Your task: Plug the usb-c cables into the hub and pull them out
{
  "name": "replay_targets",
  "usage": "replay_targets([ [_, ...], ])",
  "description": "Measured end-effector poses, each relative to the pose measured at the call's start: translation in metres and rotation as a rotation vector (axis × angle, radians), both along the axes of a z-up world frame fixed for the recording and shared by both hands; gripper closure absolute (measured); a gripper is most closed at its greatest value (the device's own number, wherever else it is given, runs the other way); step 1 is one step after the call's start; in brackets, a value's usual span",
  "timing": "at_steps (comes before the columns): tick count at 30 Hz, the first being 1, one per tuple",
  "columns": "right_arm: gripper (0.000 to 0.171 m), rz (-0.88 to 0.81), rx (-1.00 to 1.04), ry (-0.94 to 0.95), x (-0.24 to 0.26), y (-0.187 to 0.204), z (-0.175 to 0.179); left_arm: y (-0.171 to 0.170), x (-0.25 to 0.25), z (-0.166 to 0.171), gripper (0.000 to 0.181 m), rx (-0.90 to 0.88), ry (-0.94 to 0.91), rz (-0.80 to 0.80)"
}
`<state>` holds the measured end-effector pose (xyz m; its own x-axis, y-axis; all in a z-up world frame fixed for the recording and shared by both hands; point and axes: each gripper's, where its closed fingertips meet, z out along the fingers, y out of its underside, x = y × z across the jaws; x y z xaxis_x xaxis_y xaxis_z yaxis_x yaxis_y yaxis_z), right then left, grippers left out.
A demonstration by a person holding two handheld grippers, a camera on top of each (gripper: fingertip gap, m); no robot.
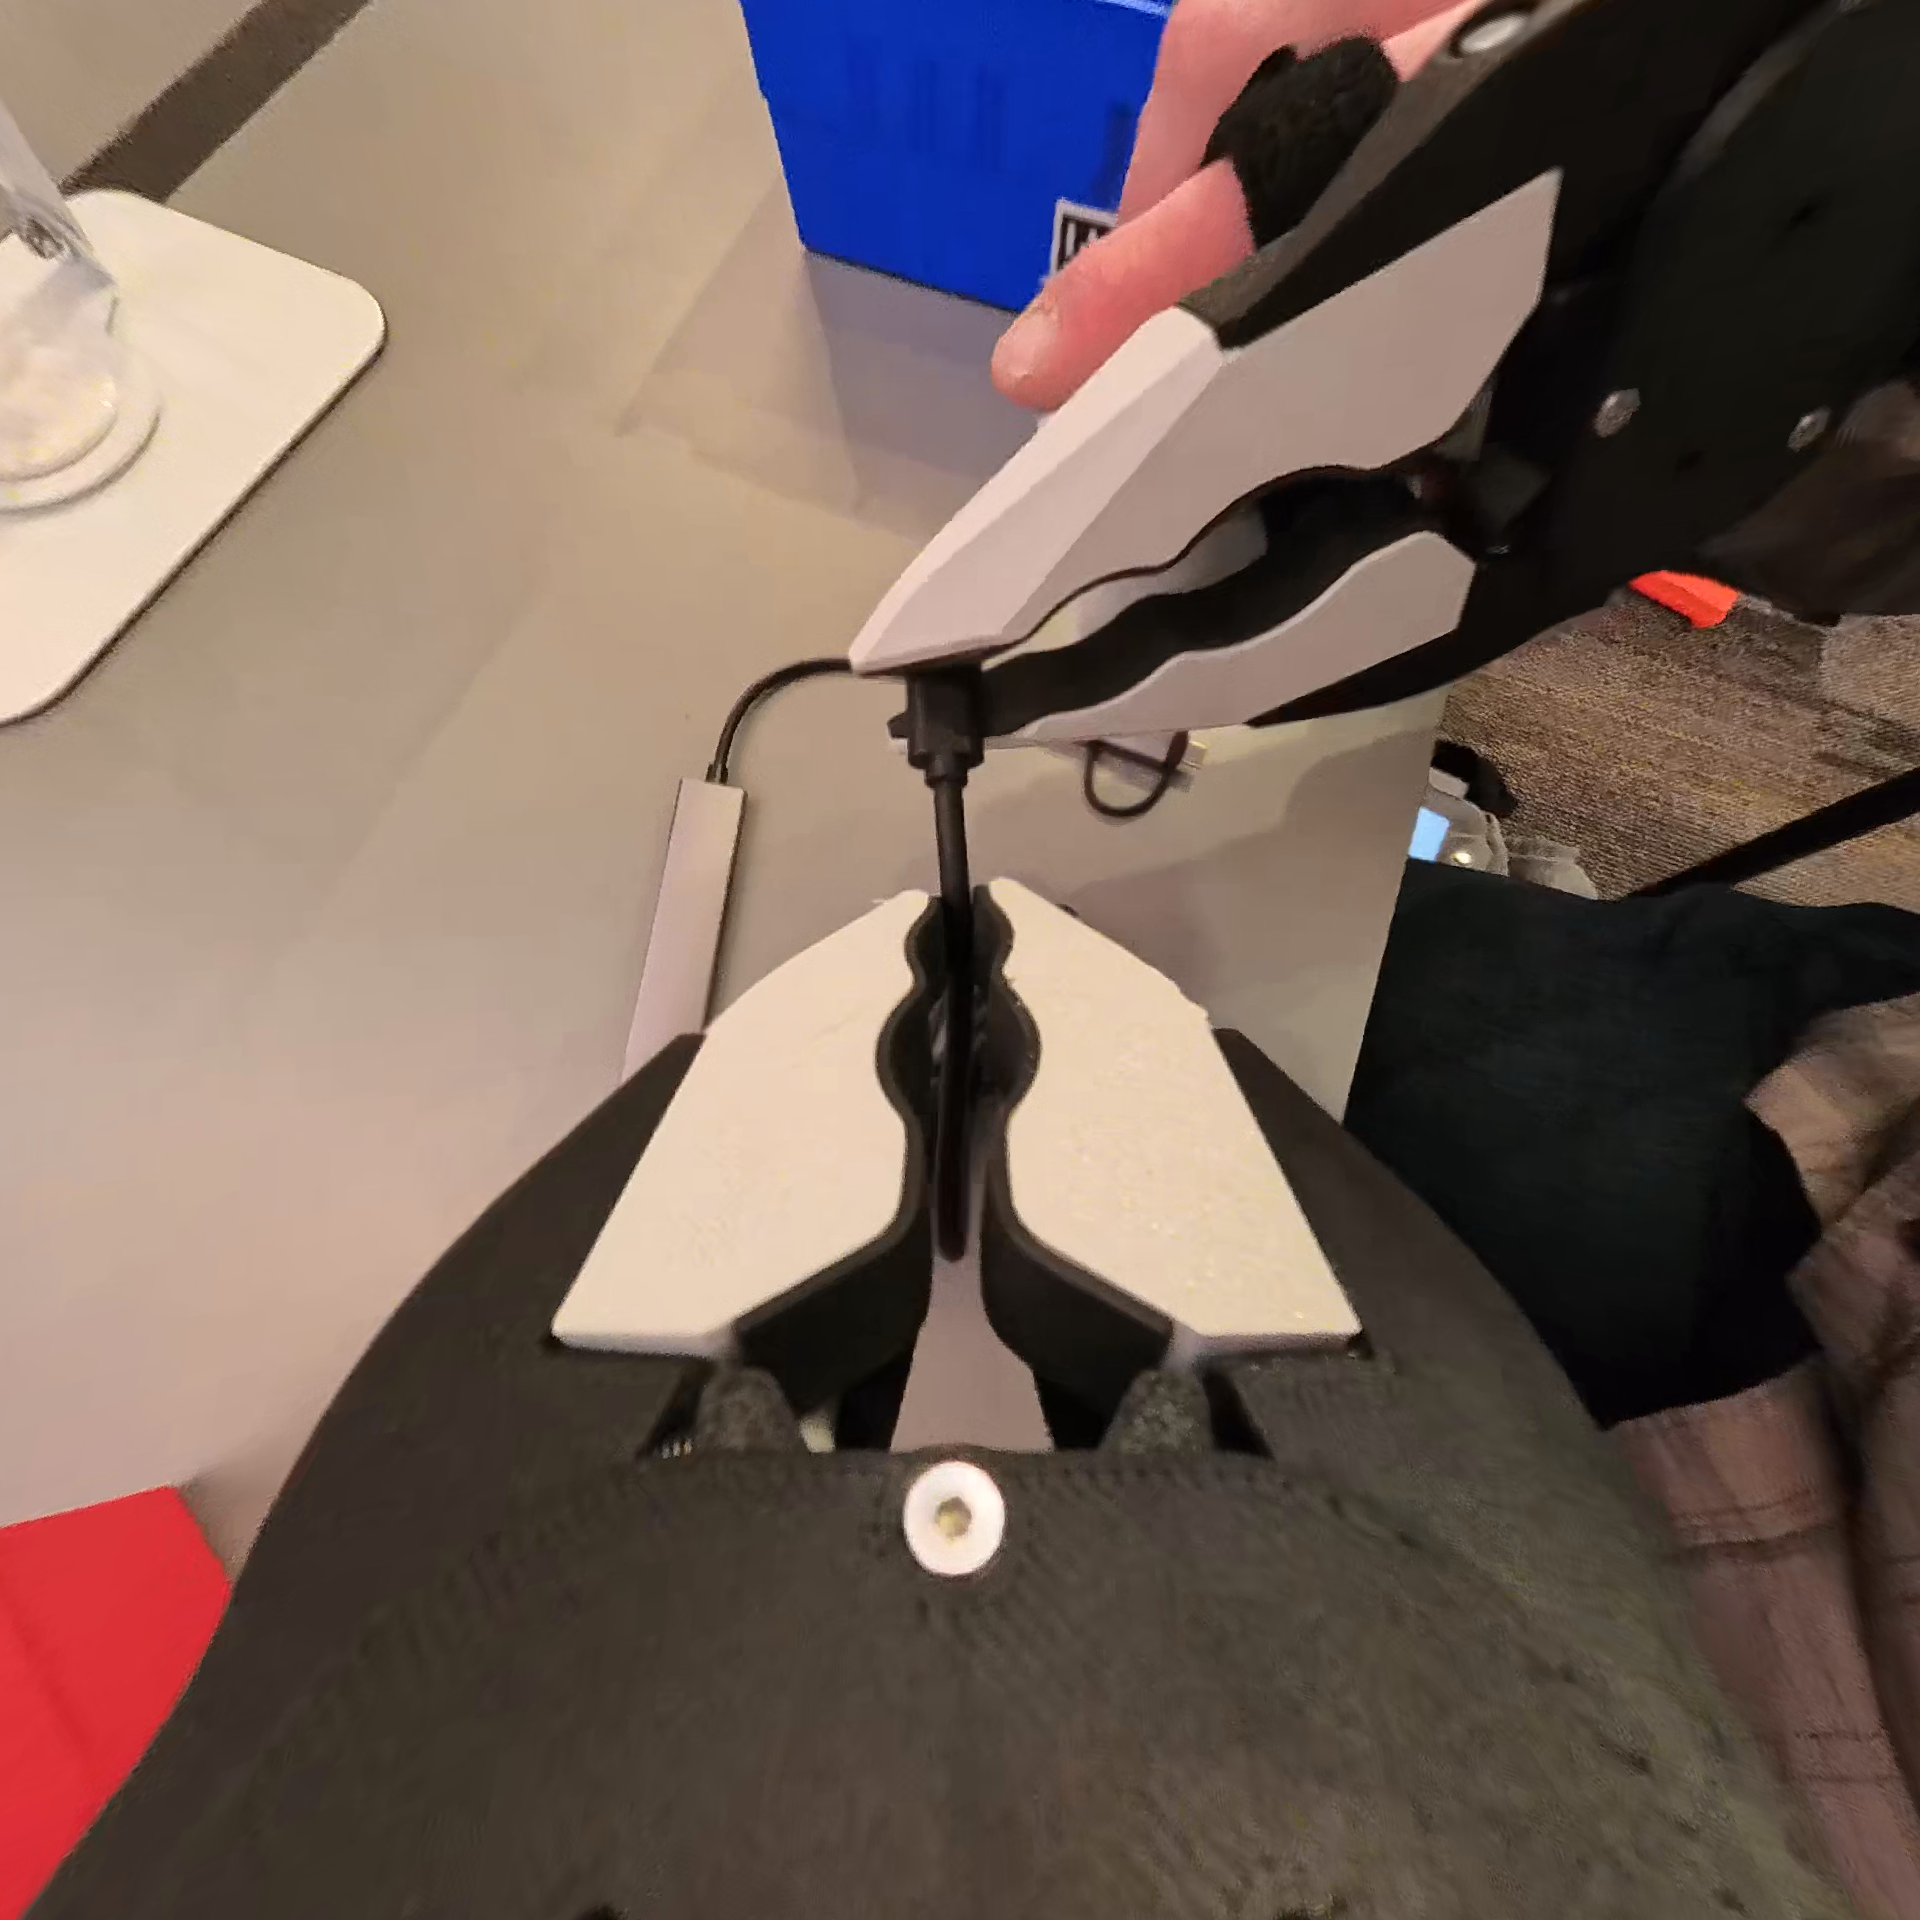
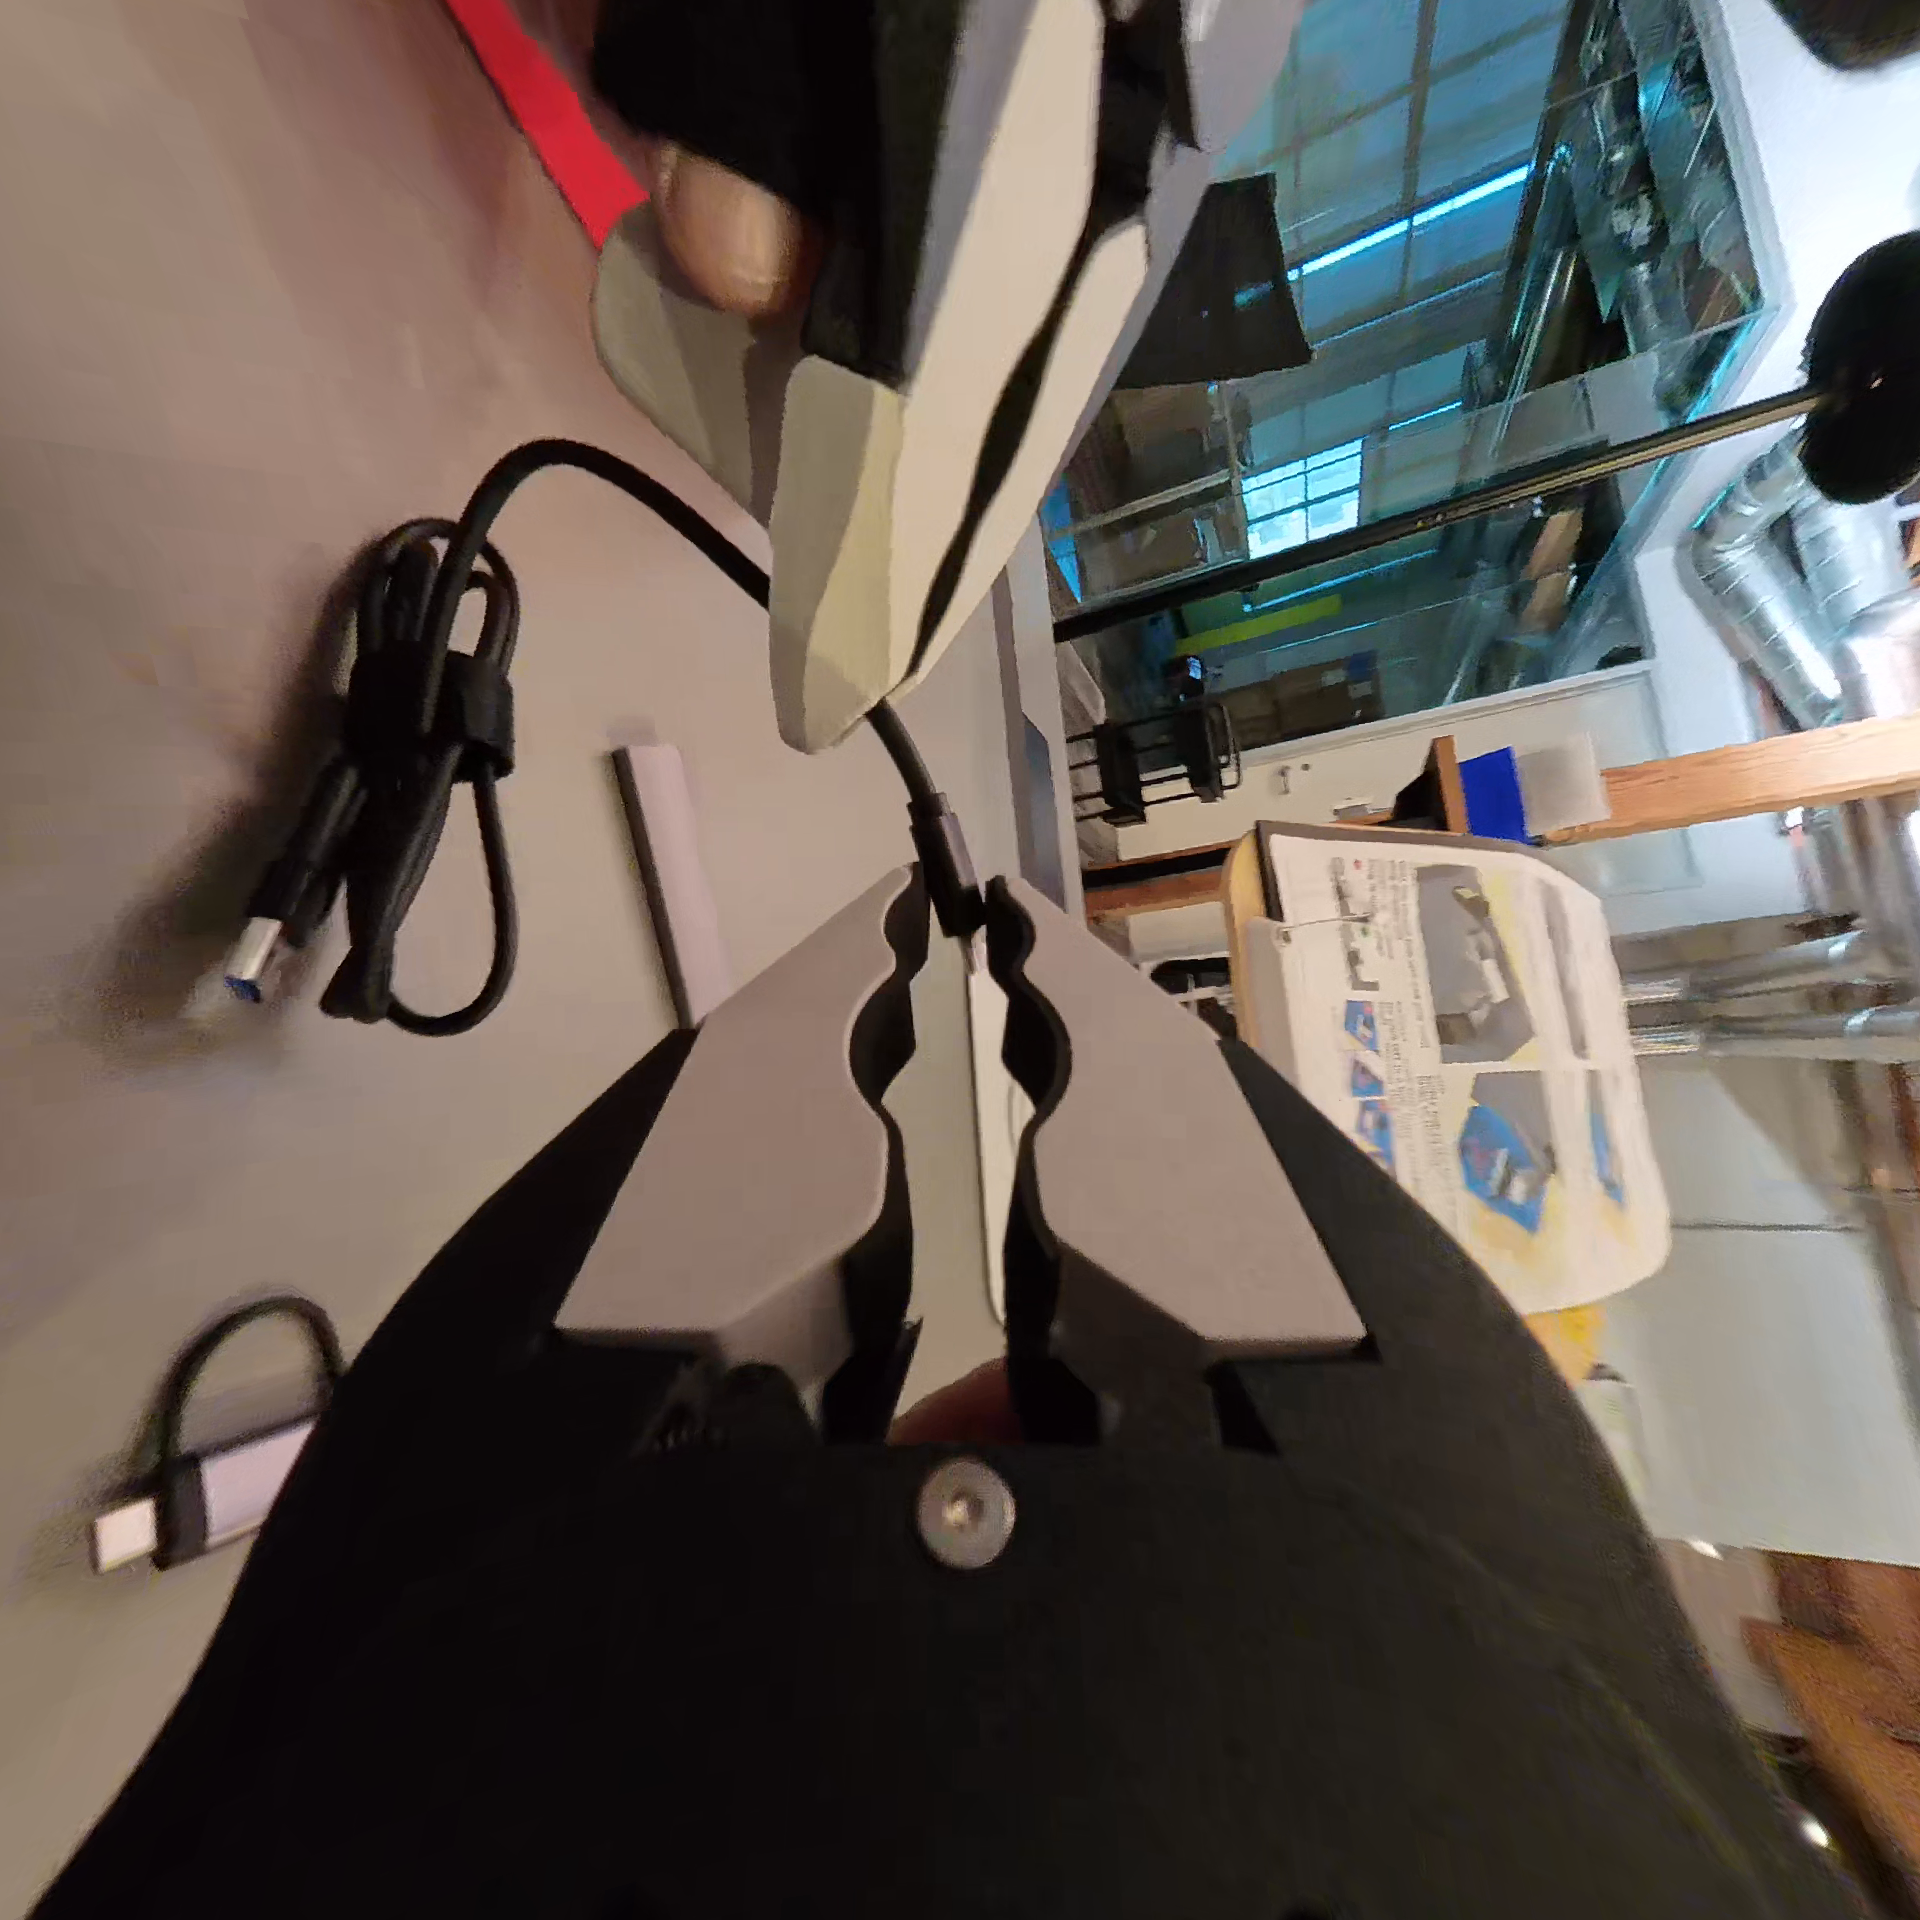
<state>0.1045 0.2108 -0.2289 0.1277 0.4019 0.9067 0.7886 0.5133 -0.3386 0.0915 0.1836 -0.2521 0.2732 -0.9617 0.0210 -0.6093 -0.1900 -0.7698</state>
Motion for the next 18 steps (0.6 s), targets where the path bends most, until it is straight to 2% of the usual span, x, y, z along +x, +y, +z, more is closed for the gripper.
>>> replay_targets([
  [4,0.166,0.009,-0.043,0.083,0.002,0.001,0.003,0.005,0.004,0.012,0.175,0.057,-0.089,0.007],
  [10,0.167,0.016,-0.037,0.144,-0.005,0.0,0.008,0.011,0.011,0.022,0.16,0.2,-0.107,-0.019],
  [14,0.166,0.002,-0.009,0.194,-0.006,0.003,0.015,0.013,0.015,0.025,0.157,0.159,-0.157,-0.007],
  [18,0.166,0.013,0.001,0.249,-0.007,0.002,0.021,0.011,0.018,0.036,0.158,0.081,-0.282,-0.009],
])
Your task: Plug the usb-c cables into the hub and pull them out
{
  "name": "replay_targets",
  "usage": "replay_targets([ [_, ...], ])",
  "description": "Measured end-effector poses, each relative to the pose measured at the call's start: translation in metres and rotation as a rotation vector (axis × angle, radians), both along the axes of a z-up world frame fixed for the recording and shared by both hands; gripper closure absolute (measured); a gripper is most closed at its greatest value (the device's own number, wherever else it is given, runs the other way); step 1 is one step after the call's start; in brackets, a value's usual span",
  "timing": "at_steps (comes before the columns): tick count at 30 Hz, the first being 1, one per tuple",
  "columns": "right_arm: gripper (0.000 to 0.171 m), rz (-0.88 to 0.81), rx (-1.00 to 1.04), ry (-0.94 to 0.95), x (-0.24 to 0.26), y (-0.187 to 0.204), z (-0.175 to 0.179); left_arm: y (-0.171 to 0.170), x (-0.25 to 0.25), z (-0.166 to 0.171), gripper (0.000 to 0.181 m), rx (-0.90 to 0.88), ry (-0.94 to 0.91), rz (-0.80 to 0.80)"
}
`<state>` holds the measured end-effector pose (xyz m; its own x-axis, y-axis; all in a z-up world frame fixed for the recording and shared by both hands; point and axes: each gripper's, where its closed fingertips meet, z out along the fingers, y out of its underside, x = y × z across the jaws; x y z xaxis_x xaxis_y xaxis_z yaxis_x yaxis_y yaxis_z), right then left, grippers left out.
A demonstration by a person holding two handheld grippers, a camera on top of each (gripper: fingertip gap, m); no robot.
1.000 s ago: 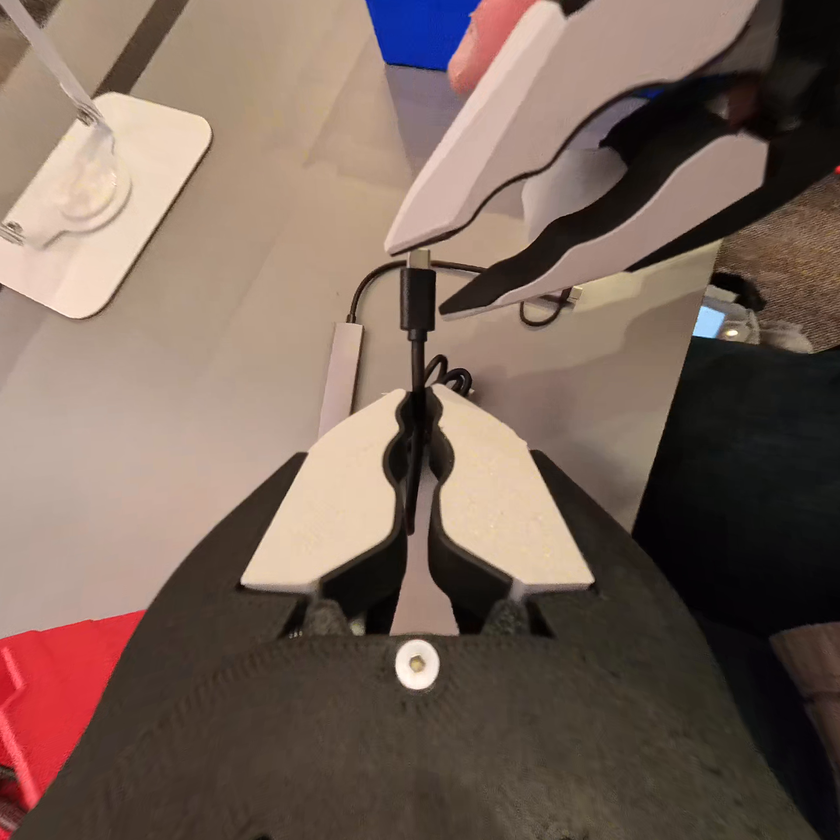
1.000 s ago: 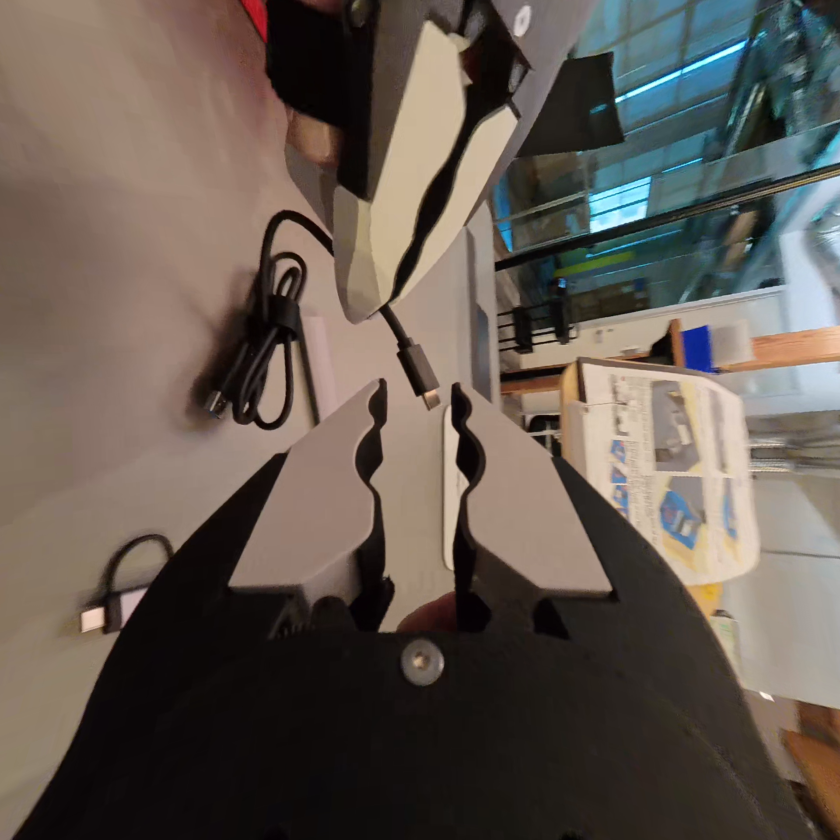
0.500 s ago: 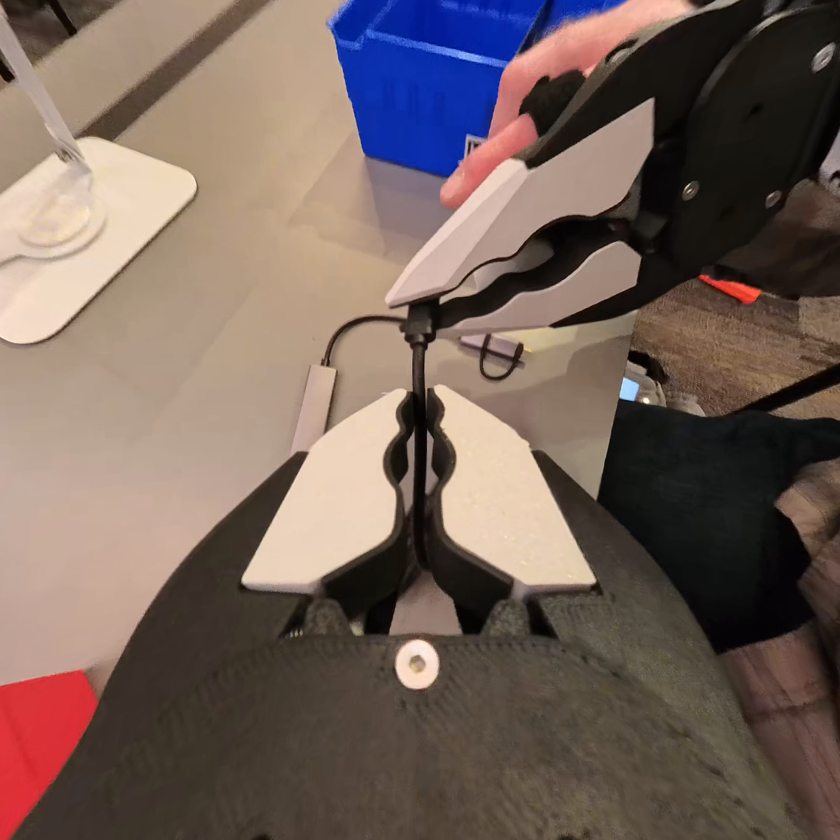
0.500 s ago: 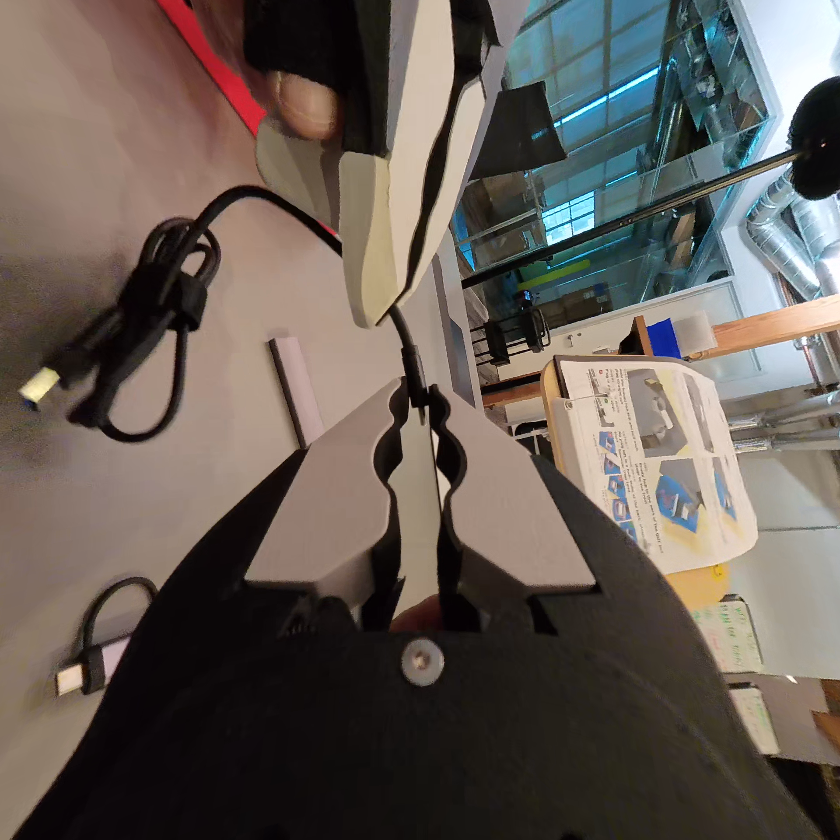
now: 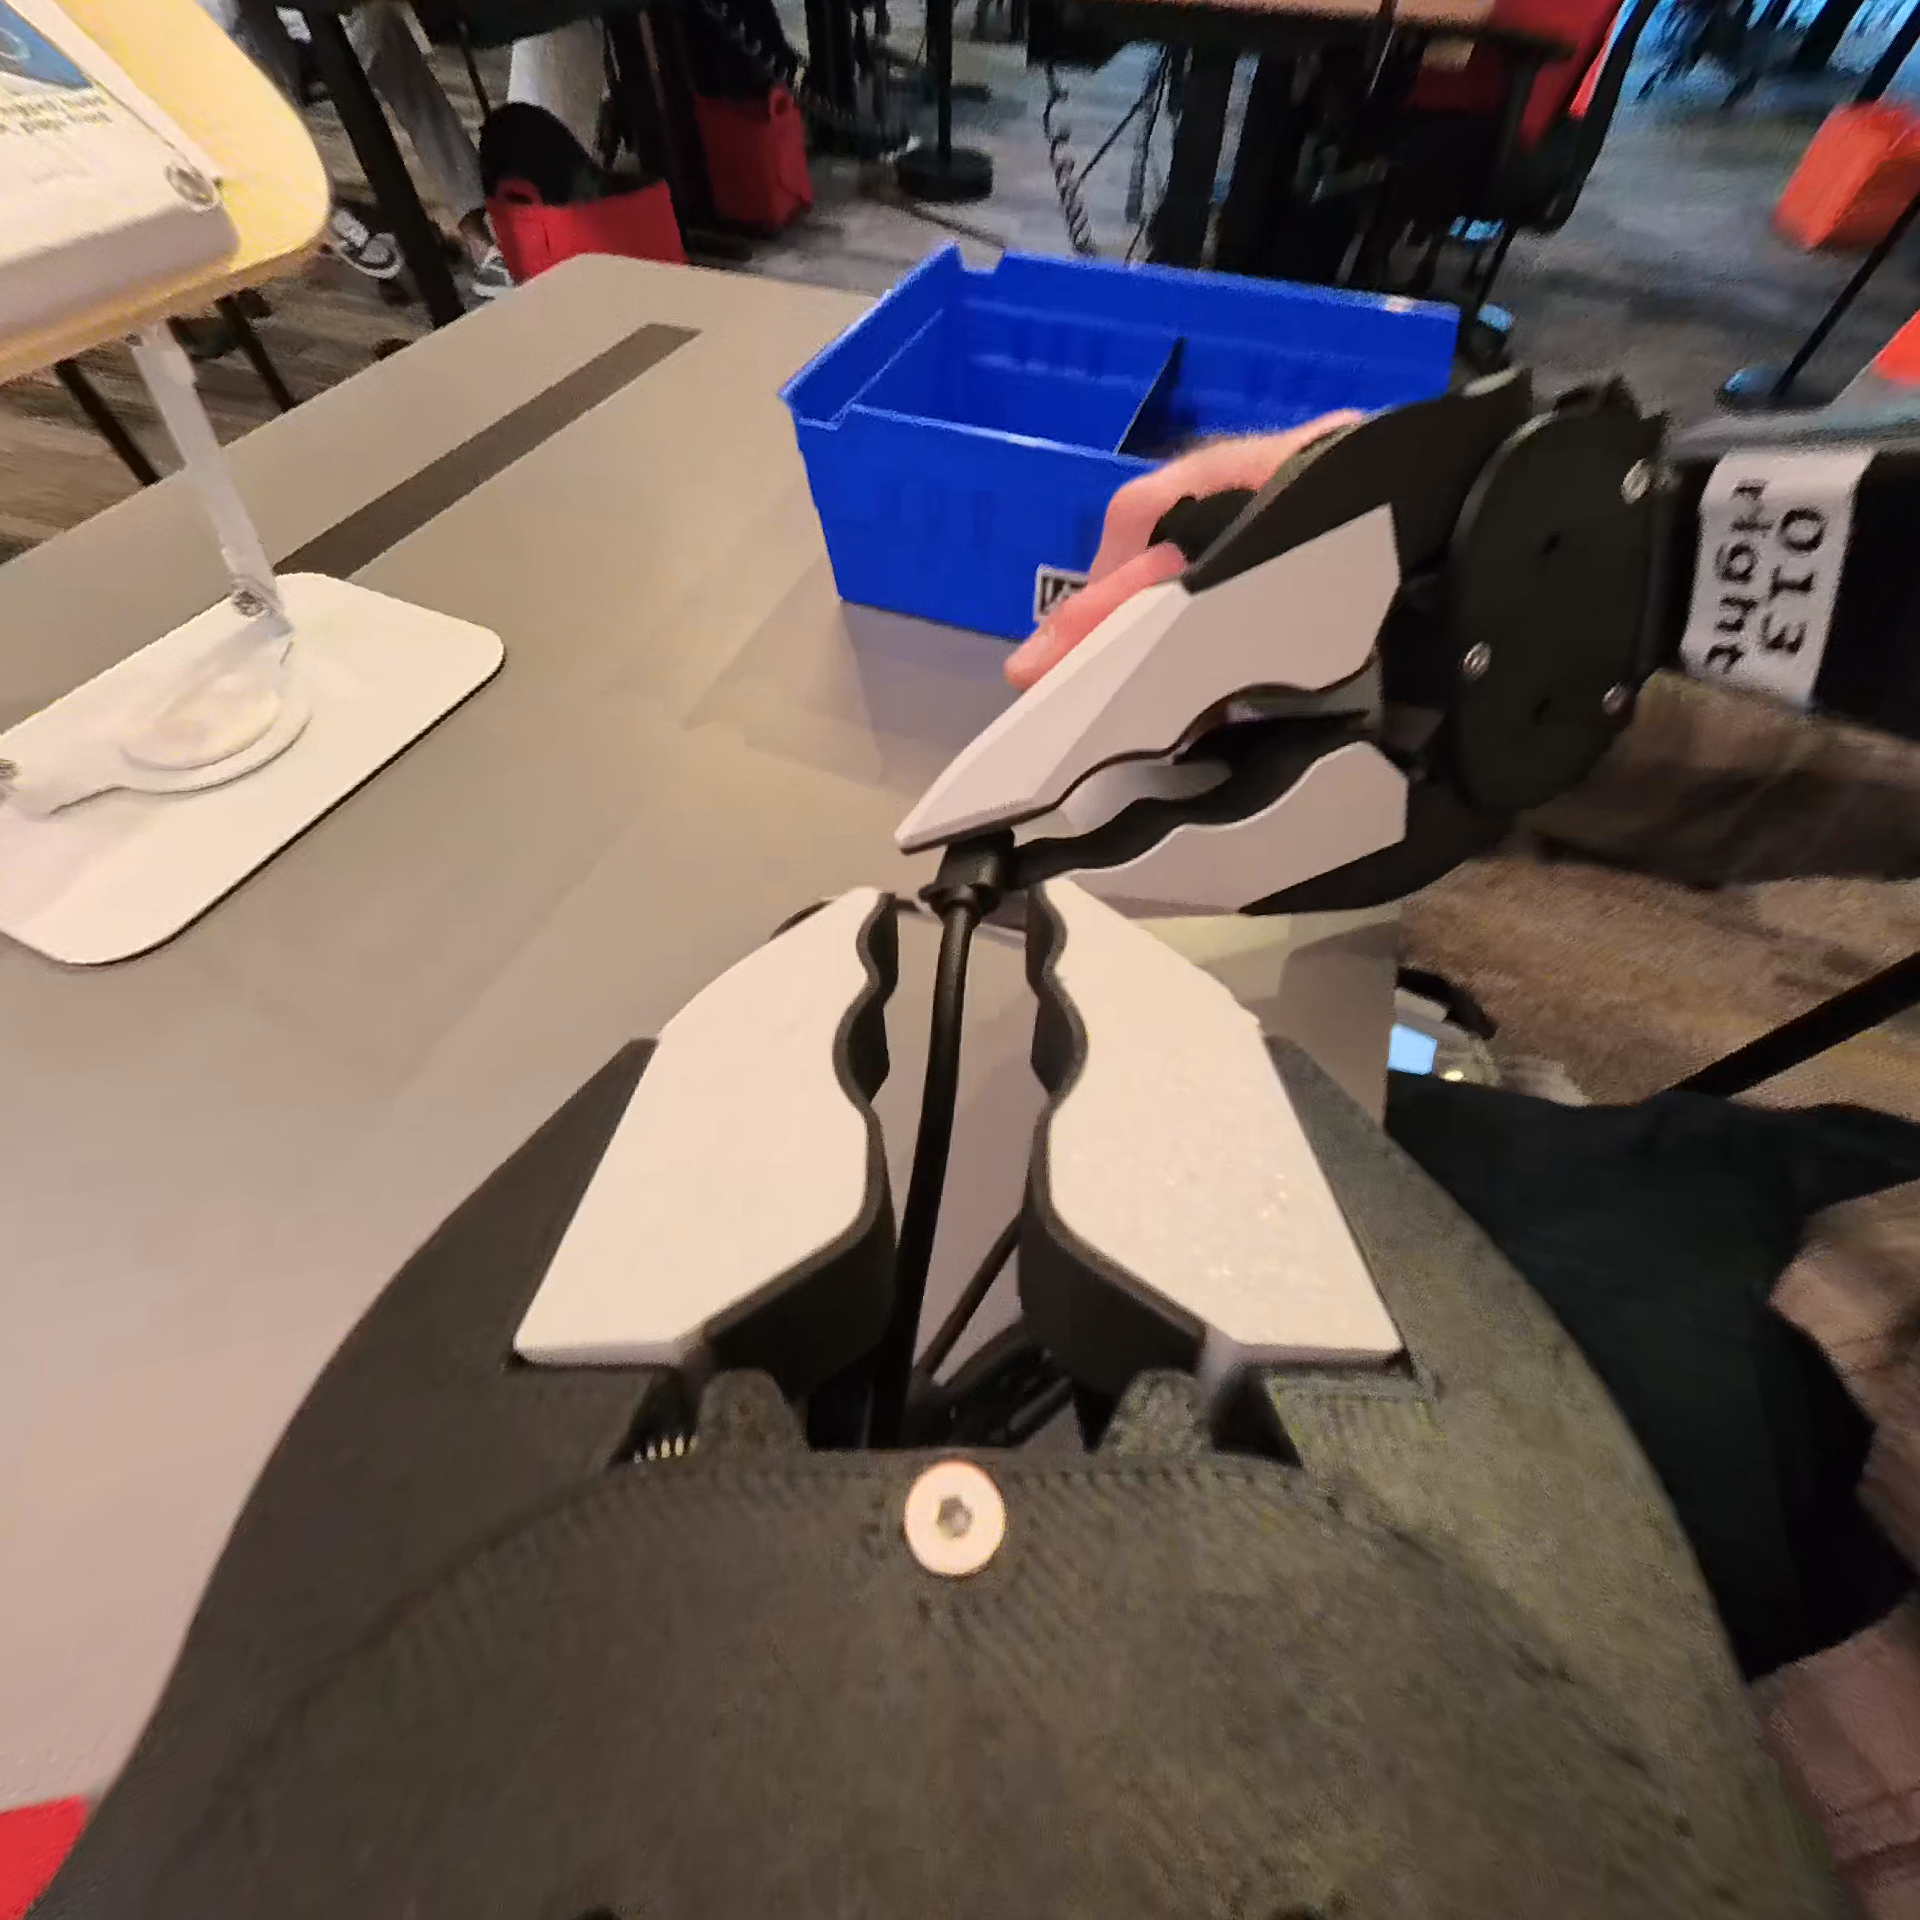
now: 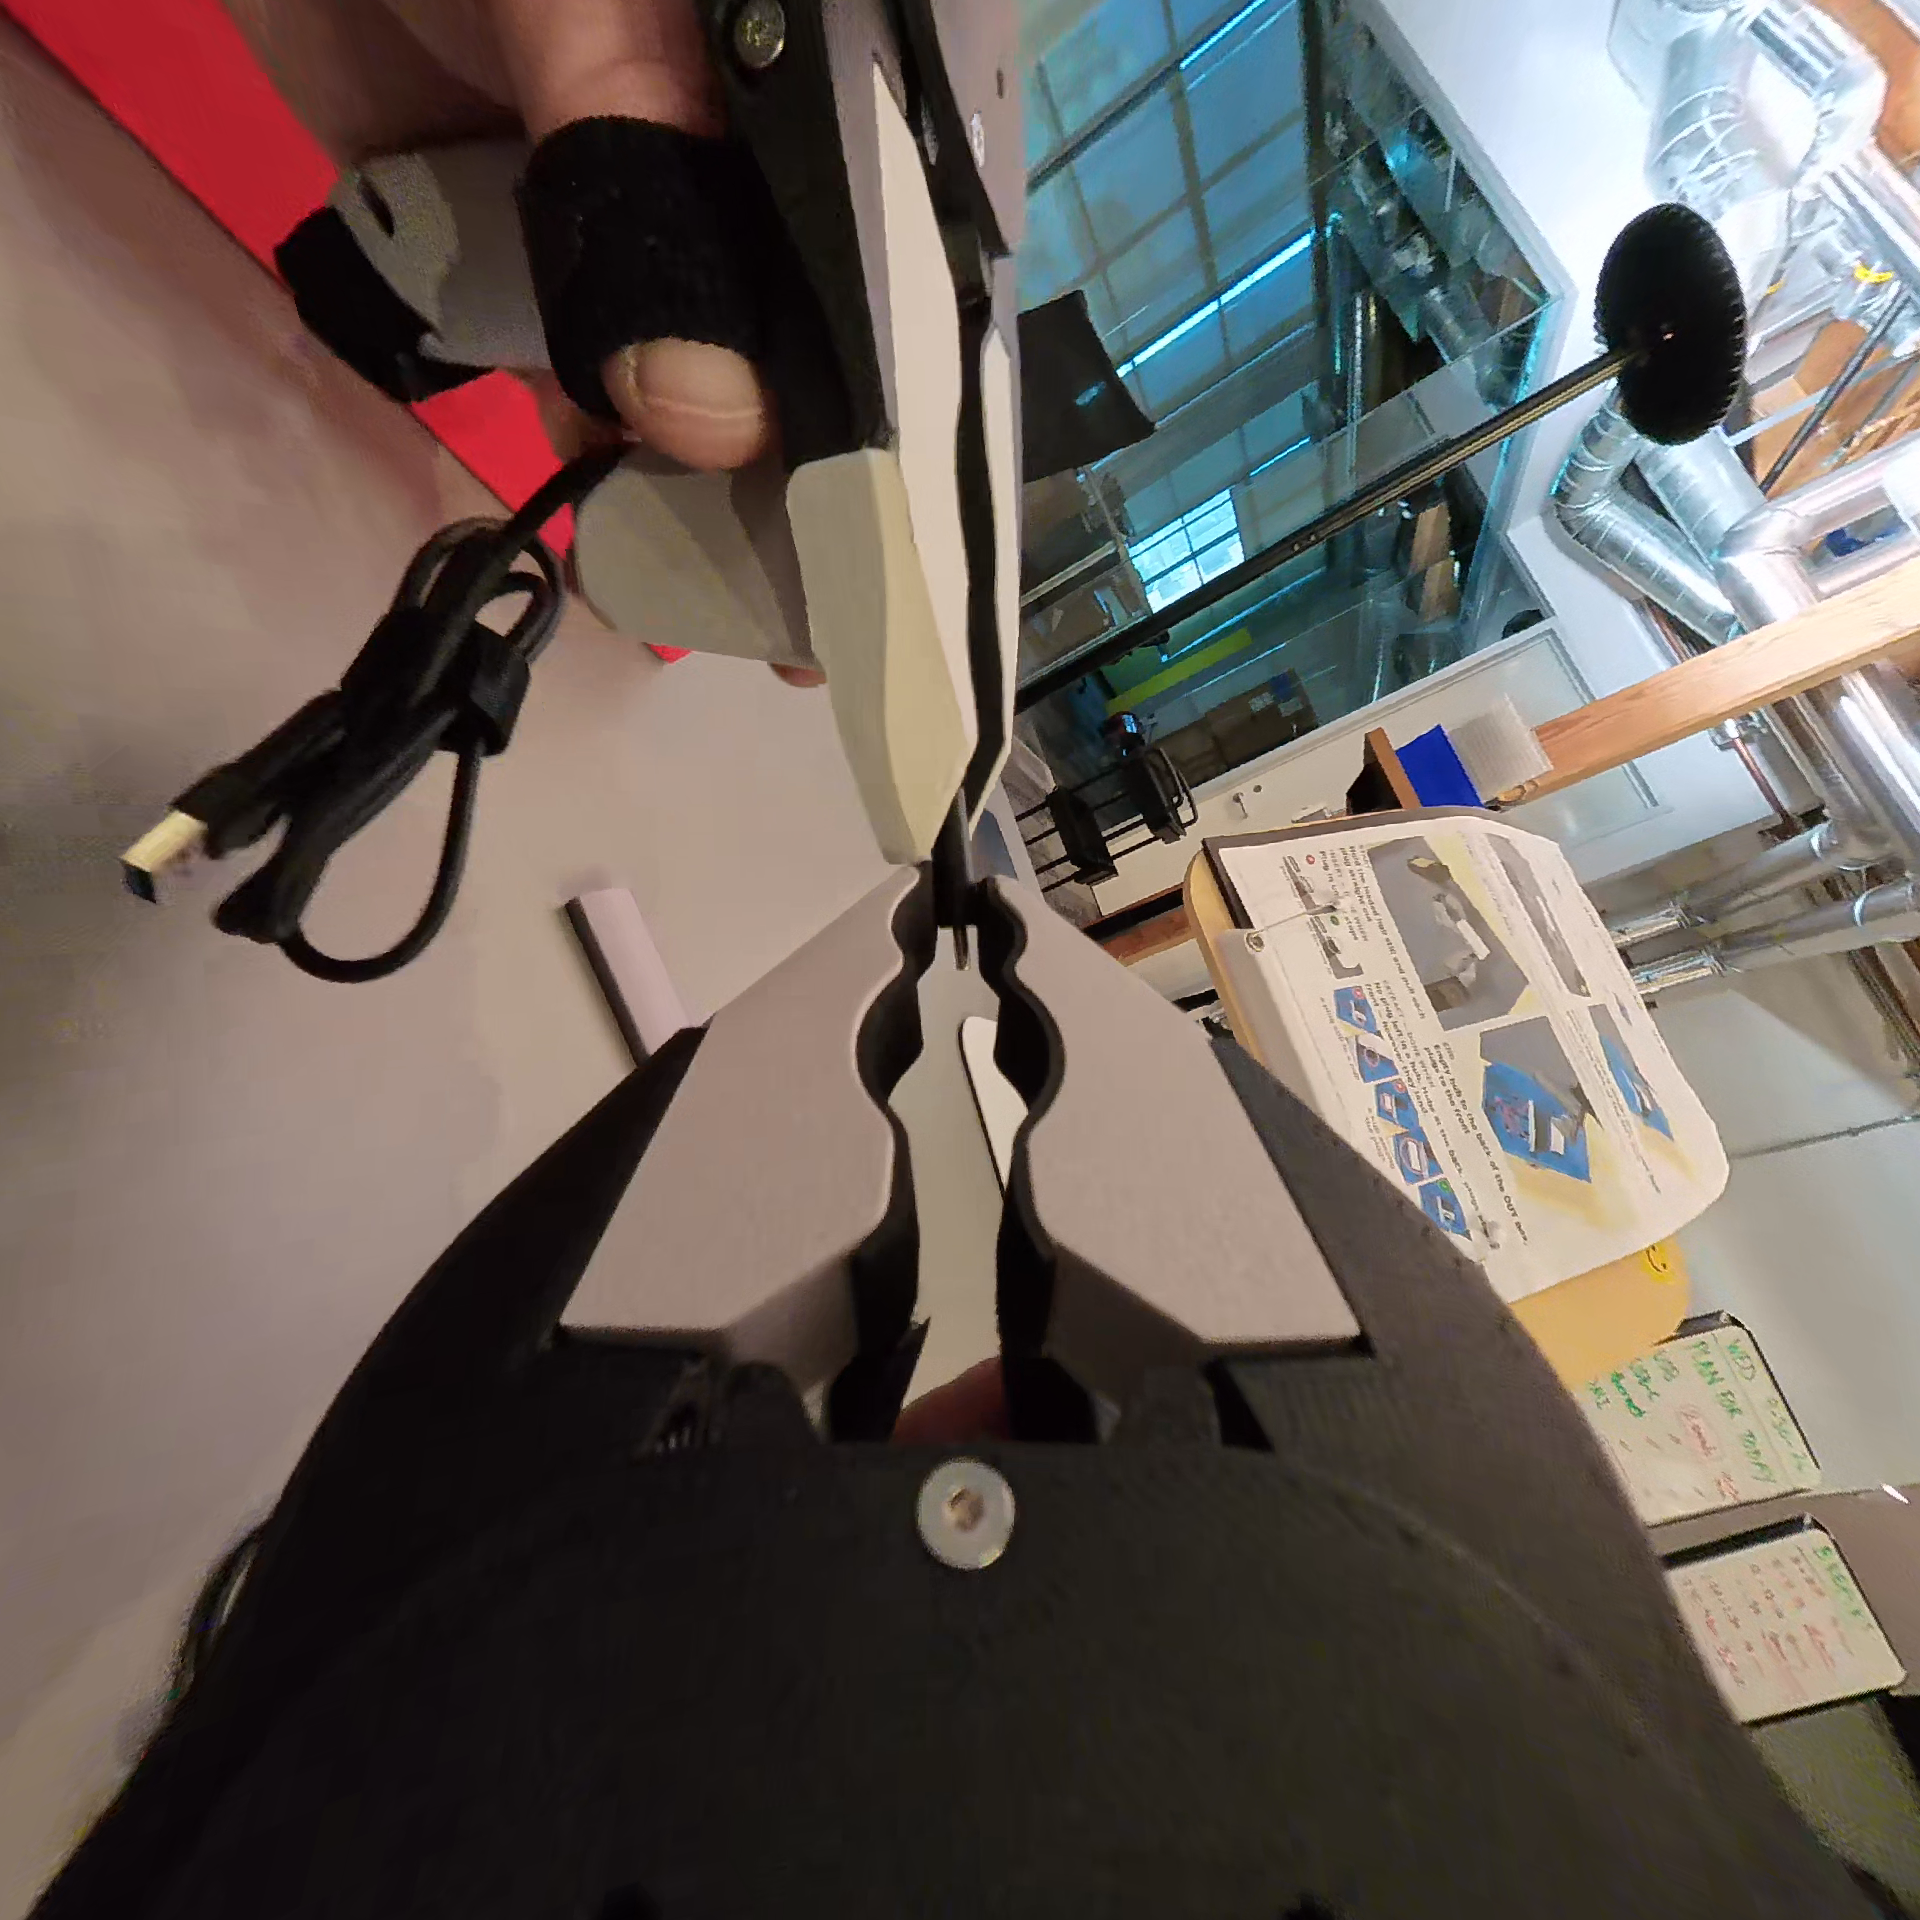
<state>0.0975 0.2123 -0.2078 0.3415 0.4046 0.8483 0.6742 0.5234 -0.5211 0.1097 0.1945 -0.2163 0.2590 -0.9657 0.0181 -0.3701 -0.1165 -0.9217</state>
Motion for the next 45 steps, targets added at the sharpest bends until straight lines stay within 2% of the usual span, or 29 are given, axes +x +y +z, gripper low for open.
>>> replay_targets([
  [15,0.166,-0.028,0.058,0.104,-0.003,0.001,0.012,-0.002,0.004,0.015,0.169,-0.176,-0.277,0.025],
  [26,0.166,-0.043,0.073,0.136,-0.006,0.001,0.015,-0.003,0.003,0.016,0.169,-0.179,-0.267,0.04],
  [38,0.163,-0.038,0.1,0.106,-0.007,0.0,0.018,-0.002,-0.003,0.019,0.169,-0.092,-0.228,0.063],
  [45,0.157,-0.059,-0.029,0.079,0.011,0.008,0.002,0.007,-0.02,0.02,0.169,-0.054,-0.199,0.112],
])
